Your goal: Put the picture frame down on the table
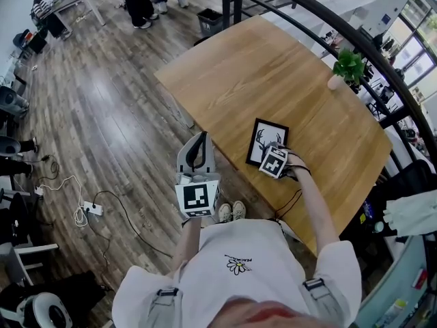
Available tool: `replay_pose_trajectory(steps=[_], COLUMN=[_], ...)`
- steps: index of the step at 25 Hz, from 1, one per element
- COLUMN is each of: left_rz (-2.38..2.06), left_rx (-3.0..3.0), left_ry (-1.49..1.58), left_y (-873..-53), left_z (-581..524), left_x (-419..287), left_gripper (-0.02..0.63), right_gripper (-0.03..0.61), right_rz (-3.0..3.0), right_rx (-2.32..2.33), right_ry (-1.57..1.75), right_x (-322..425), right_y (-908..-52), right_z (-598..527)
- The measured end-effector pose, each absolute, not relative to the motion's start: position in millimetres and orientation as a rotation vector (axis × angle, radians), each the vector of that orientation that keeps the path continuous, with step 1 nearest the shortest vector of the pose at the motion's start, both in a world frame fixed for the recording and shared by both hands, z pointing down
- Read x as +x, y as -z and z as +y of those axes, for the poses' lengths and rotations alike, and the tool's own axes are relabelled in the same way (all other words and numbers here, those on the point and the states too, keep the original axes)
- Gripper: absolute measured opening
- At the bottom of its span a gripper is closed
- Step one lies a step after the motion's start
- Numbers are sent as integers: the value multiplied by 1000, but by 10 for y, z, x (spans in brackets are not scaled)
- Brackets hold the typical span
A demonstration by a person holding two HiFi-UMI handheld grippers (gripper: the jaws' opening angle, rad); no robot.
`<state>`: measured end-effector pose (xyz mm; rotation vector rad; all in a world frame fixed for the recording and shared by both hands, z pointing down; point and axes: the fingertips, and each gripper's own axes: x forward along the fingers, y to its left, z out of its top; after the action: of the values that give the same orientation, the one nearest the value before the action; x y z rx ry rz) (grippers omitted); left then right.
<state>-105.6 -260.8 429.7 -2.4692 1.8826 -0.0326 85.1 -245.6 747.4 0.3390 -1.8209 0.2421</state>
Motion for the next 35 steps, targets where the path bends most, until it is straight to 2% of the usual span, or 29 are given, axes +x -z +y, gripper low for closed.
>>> replay_pose_trajectory(steps=[15,23,27,35], left_rz=[1828,1834,1832,1816], left_rx=[-2488,-2481,-2482,-2492], left_ry=[42,34,34,36], left_y=[-4256,-4233,-4210,-4227], left_z=[-2712,-2716,-2706,-2685], left_x=[-891,-891,-886,-872], left_gripper=[15,15,15,15], right_gripper=[350,350,348,345], right_rz=[-1867,-1918,-2099,-2648], right_rx=[342,405,609,1284], right_ry=[-322,-275,-140,194], right_x=[927,915,718,482], right_y=[-7546,-7163,-6546,-4452], right_z=[-2508,-2630,-2950,-3280])
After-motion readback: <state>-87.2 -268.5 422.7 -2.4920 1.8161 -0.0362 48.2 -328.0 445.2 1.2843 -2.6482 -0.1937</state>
